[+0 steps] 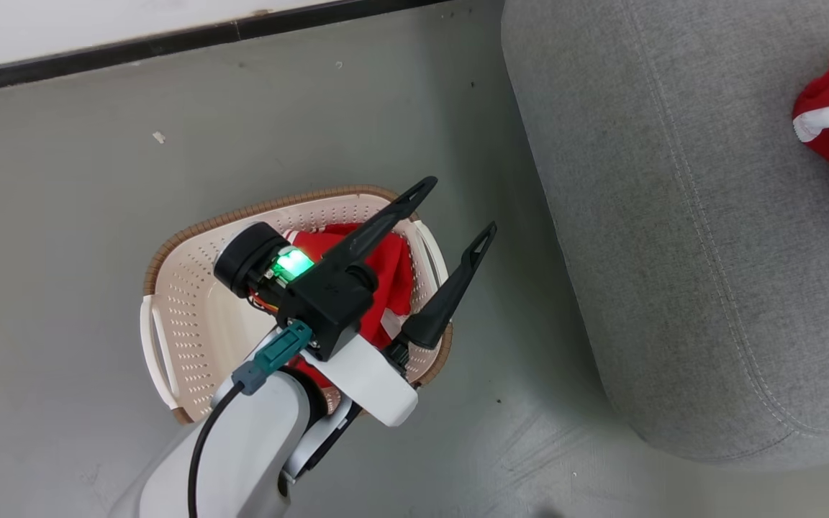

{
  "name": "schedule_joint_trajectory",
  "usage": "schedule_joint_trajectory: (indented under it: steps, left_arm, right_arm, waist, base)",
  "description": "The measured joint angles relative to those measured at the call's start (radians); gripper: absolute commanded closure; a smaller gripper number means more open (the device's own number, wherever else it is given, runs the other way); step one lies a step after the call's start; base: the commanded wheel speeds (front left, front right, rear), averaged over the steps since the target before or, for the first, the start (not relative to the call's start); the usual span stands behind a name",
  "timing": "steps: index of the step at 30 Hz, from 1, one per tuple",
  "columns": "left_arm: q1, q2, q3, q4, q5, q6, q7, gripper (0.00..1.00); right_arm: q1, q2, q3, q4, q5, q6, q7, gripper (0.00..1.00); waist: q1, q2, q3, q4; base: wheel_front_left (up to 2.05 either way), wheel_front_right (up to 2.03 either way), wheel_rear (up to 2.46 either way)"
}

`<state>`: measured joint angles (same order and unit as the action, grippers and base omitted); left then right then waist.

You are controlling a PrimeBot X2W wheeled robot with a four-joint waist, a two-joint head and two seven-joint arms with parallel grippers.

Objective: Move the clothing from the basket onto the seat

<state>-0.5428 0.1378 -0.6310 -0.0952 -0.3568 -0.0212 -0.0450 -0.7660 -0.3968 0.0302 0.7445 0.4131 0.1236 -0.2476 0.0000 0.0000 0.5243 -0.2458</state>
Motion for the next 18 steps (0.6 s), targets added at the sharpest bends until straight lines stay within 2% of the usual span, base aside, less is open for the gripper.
schedule_joint_trajectory:
  steps: [1,2,4,5,6,7,18]
  left_arm:
    - [-0.005,0.0,0.002,0.0,0.002,0.0,0.0,0.0]
    - [-0.008,0.005,0.008,0.001,0.009,0.0,0.0,0.0]
    - [-0.008,0.02,0.013,0.011,0.015,-0.001,-0.002,0.0]
    - [-0.008,0.024,0.017,0.015,0.015,-0.001,-0.004,0.0]
    - [-0.008,0.025,0.019,0.017,0.015,-0.001,-0.01,0.0]
    - [-0.008,0.025,0.02,0.019,0.015,-0.001,-0.011,0.0]
    - [-0.001,0.03,0.037,0.066,0.007,-0.009,-0.045,0.0]
  right_arm:
    - [0.0,0.002,-0.002,-0.008,-0.006,0.0,0.0,0.78]
    - [0.0,0.012,-0.005,-0.028,-0.019,0.0,0.0,0.72]
    - [0.001,0.031,-0.012,-0.044,-0.032,0.0,0.0,0.47]
    - [0.004,0.037,-0.017,-0.056,-0.036,0.0,0.0,0.21]
    - [0.006,0.042,-0.023,-0.067,-0.038,0.0,0.0,0.04]
    - [0.008,0.045,-0.029,-0.079,-0.04,0.0,0.0,0.0]
    - [0.157,0.067,-0.082,-0.22,-0.102,0.0,-0.005,0.0]
  waist:
    - [0.0001,0.0,0.005,0.001]
    - [0.0,0.0,0.014,0.0]
    - [0.0,0.0,0.016,-0.006]
    - [0.0001,0.0,0.016,-0.008]
    - [0.0,0.0,0.015,-0.011]
    - [0.0,0.0,0.013,-0.014]
    - [0.0,0.0,-0.023,-0.04]
  base:
    - [0.0,0.0,0.0]
    - [0.0,0.0,0.0]
    - [0.0,0.0,0.0]
    - [0.0,0.0,0.0]
    - [0.0,0.0,0.0]
    - [0.0,0.0,0.0]
    - [0.0,0.0,0.0]
